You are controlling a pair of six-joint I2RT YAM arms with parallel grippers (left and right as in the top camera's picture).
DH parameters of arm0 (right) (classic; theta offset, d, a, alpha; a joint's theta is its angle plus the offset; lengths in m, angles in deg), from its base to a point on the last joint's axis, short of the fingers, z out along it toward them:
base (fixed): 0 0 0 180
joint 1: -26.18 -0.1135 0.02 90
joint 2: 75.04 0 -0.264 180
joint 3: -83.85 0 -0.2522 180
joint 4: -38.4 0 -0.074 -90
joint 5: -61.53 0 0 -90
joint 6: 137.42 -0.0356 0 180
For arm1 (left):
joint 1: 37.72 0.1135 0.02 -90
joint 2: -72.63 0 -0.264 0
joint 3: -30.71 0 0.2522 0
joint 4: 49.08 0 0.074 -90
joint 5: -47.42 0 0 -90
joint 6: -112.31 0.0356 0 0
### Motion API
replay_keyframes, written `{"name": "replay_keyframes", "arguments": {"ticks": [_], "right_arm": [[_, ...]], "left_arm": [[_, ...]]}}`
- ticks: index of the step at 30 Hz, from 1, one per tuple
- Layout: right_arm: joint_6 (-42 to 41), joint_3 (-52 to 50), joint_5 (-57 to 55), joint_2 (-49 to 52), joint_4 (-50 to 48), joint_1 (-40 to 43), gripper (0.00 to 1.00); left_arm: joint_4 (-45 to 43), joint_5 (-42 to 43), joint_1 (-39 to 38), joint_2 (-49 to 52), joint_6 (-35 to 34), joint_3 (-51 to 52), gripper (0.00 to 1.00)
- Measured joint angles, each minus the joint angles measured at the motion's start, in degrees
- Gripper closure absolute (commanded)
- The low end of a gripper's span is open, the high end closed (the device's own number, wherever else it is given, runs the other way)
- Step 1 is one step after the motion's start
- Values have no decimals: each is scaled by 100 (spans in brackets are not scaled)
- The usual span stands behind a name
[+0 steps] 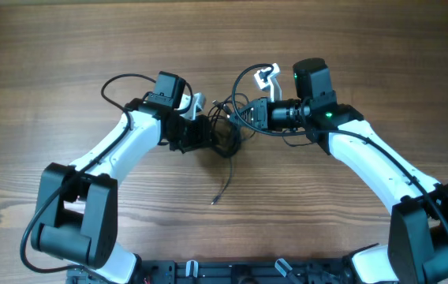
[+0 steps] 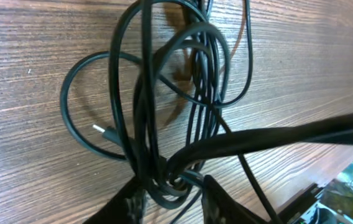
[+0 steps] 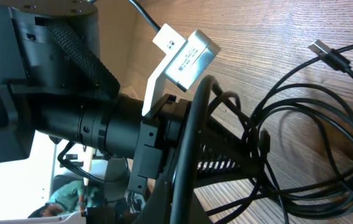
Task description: Untangle cables
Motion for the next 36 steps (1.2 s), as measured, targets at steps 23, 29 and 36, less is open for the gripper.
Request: {"name": "replay_keyframes", "arguments": {"ticks": [23,29,36], "right_arm": [[-9,0,0,0,63,0,96],[-9,0,-2,0,63,0,96],[-9,0,0,0,66,0,96]], "left_arm": [[-144,-341,-31,0,17,142,79],[-267,-339,-31,0,-61,216,75],[-302,-339,-31,0,-376,223,82]]}}
